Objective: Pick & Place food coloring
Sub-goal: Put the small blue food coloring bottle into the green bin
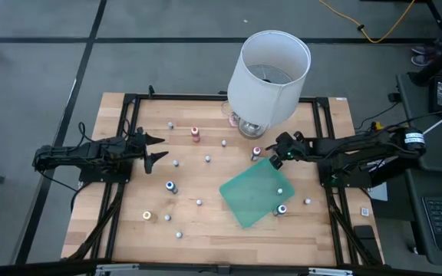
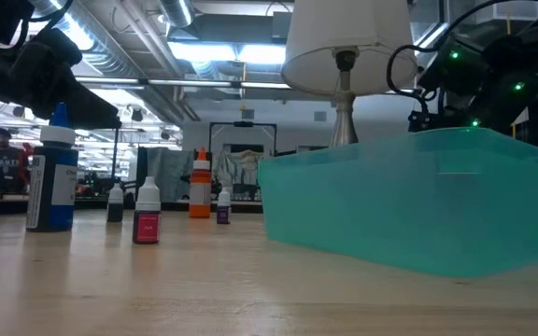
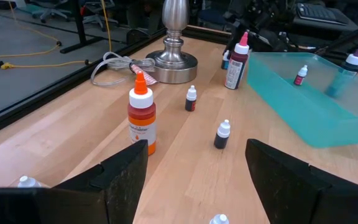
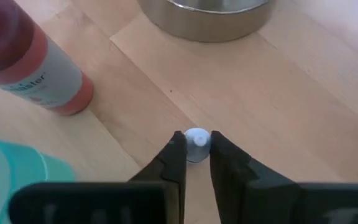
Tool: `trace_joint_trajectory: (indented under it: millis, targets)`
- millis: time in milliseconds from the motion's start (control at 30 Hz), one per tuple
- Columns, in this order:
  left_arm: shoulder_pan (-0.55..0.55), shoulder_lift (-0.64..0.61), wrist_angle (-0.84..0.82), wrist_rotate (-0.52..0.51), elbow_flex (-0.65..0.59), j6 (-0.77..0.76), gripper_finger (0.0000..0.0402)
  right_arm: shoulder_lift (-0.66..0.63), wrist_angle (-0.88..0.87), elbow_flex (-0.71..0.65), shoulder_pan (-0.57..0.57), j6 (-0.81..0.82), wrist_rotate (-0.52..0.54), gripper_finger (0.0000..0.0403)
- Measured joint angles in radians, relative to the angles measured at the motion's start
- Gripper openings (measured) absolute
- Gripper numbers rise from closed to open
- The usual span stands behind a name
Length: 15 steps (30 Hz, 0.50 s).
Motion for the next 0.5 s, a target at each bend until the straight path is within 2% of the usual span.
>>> trace_joint_trajectory:
  millis: [300, 500]
  targets:
    - [0.0, 0.0, 0.0, 0.0, 0.0, 0.0, 0.0267, -0.121, -0.046, 0.001, 0.034, 0.03, 0.008, 0.0073]
    - [0.0, 0.0, 0.0, 0.0, 0.0, 0.0, 0.0265, -0.236, -0.285, 0.095, 0.074, 0.052, 0.043, 0.0052]
